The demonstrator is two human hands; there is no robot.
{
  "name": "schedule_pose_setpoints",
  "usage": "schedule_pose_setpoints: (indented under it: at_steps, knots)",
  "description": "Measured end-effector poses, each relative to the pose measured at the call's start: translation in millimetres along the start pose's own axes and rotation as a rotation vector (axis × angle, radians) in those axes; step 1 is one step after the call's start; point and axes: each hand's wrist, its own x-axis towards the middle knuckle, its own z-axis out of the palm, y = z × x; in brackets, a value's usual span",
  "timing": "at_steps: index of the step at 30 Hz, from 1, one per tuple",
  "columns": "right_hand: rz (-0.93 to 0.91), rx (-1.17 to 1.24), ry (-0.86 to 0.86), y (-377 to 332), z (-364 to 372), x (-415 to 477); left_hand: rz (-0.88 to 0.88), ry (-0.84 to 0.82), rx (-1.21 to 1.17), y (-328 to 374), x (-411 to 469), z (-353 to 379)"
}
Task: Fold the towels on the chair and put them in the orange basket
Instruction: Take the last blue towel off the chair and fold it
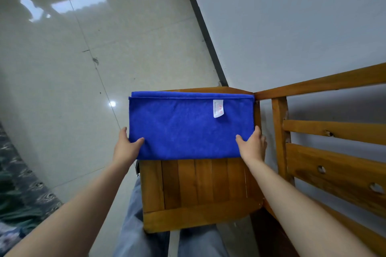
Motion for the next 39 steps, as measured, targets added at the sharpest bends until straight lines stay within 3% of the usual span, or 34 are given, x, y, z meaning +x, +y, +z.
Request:
schedule_pose_setpoints:
  at_steps: [5,9,13,16,19,23,27,31,36,39]
  knots:
    - [0.175,0.319,-0.074,-3.5,-3.1,12.8,-0.01,0.041,-0.044,-6.1,-1.5,-2.2]
    - [0.172,0.225,-0.048,-4.4,-10.1,8.7,0.019,0.035,-0.041,-7.2,-12.7,-4.5]
    - [0.045,-0.138,0.109,-10.3,-29.6,-21.2,0.028,-0.042,-0.026,-17.9,-28.7,0.1]
    - [-0.139,-0.398,0.071,-17.6,-35.6,-50.1,0.107,0.006,0.085,-27.3,-35.2,2.5]
    - [-0.294,-0.333,0.029,-37.3,-33.8,-73.4,0.283,0.095,0.184,-23.4,-32.7,-0.2]
    - [-0.455,-0.116,-0.146,-76.9,-4.7,-97.4,0.446,-0.082,0.165,2.9,-22.6,-5.6]
    - [-0.49,0.02,-0.324,-106.8,37.7,-112.3,0.272,-0.275,-0.05,23.8,-7.4,-14.2]
    - [-0.513,0.109,-0.359,-123.2,58.9,-125.1,0.162,-0.388,-0.212,31.8,-2.9,-23.5]
    - [-0.578,0.074,-0.459,-128.9,74.0,-135.7,0.065,-0.463,-0.443,34.2,2.1,-31.6]
    - [-0.543,0.031,-0.603,-126.2,75.1,-133.5,0.026,-0.394,-0.389,36.4,3.1,-31.0]
